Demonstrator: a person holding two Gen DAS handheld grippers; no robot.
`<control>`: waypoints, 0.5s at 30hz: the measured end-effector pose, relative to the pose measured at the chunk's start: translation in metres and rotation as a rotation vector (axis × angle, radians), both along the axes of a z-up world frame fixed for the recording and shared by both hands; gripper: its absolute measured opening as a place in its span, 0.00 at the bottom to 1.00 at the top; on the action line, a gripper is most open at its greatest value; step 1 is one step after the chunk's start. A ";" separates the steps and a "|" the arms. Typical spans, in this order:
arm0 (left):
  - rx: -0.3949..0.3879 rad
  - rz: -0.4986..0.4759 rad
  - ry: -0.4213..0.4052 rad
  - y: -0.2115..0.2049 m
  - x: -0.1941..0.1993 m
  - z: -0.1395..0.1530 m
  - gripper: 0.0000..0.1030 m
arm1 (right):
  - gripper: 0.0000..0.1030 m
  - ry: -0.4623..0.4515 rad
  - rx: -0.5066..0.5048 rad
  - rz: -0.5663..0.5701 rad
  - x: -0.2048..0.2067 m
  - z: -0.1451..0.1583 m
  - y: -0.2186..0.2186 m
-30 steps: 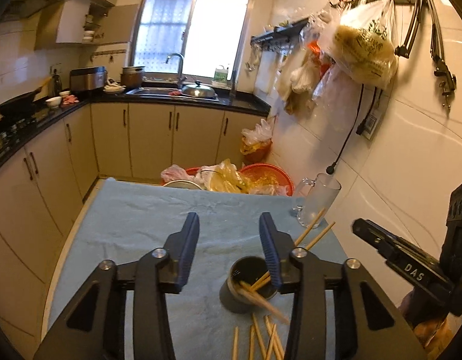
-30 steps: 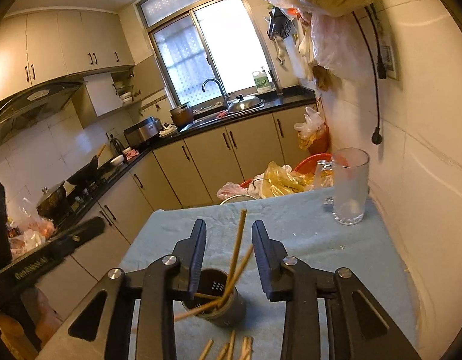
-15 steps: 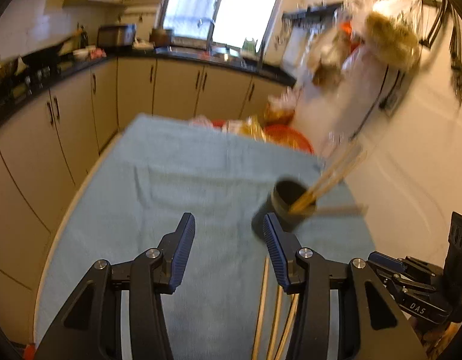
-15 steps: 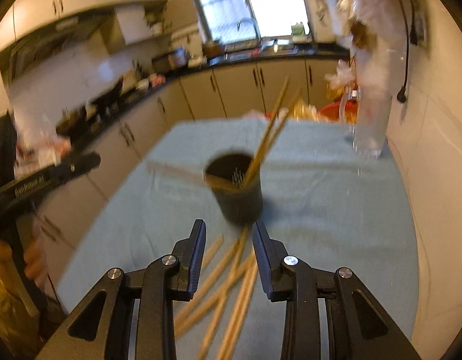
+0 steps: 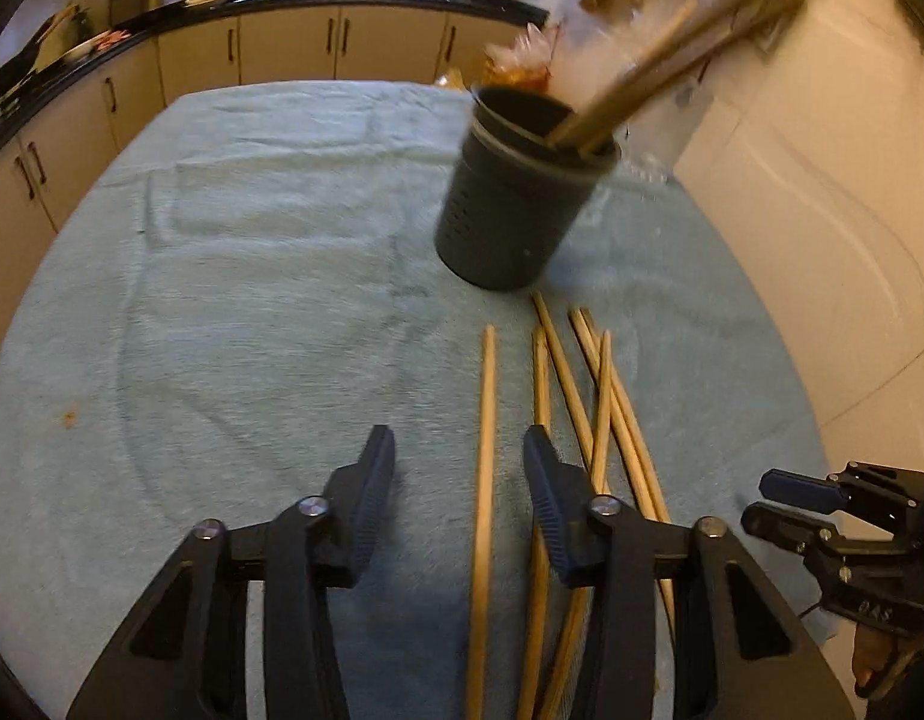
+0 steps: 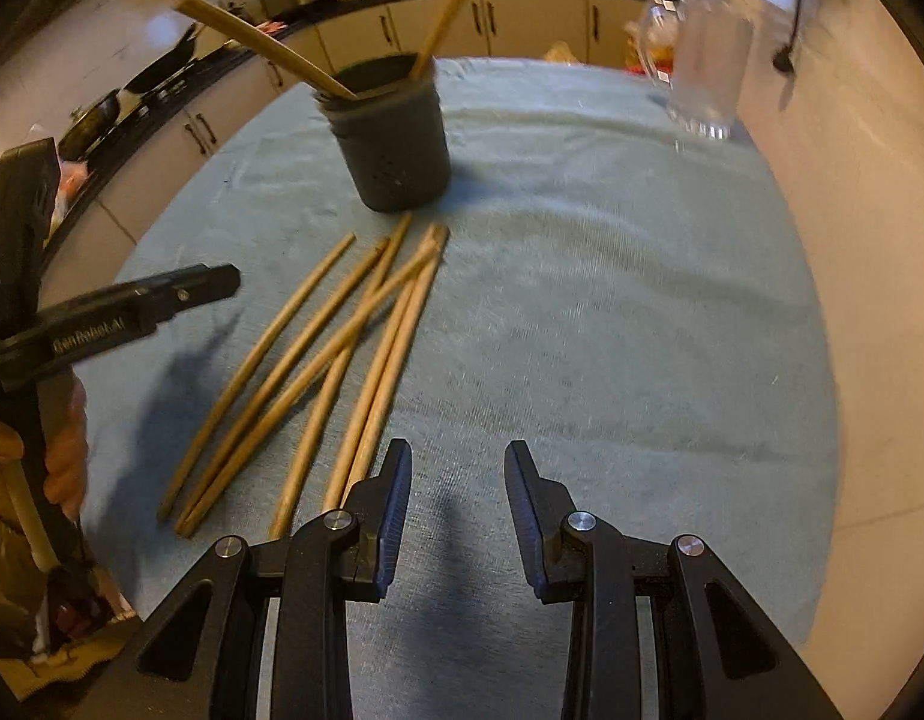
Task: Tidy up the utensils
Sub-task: 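Move the open right gripper back to the loose chopsticks, then close the right gripper on a third wooden chopstick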
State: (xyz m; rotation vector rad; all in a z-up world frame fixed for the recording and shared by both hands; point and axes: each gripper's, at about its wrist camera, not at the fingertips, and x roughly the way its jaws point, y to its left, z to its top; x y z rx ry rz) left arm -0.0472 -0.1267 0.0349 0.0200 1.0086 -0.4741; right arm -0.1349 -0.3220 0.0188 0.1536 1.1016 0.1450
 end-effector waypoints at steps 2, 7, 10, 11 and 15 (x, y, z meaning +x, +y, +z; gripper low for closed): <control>0.027 -0.020 0.003 -0.010 0.003 -0.005 0.30 | 0.34 -0.011 0.019 0.005 0.003 -0.004 0.008; 0.072 -0.032 0.009 -0.024 0.010 -0.013 0.25 | 0.32 -0.042 0.019 0.023 0.026 -0.009 0.030; 0.085 -0.031 0.019 -0.027 0.014 -0.018 0.21 | 0.27 -0.044 -0.029 0.020 0.037 -0.014 0.037; 0.085 -0.029 0.019 -0.027 0.016 -0.019 0.21 | 0.26 -0.040 -0.036 0.014 0.040 -0.015 0.037; 0.087 -0.029 0.009 -0.029 0.022 -0.020 0.20 | 0.23 -0.034 -0.031 0.001 0.047 -0.021 0.035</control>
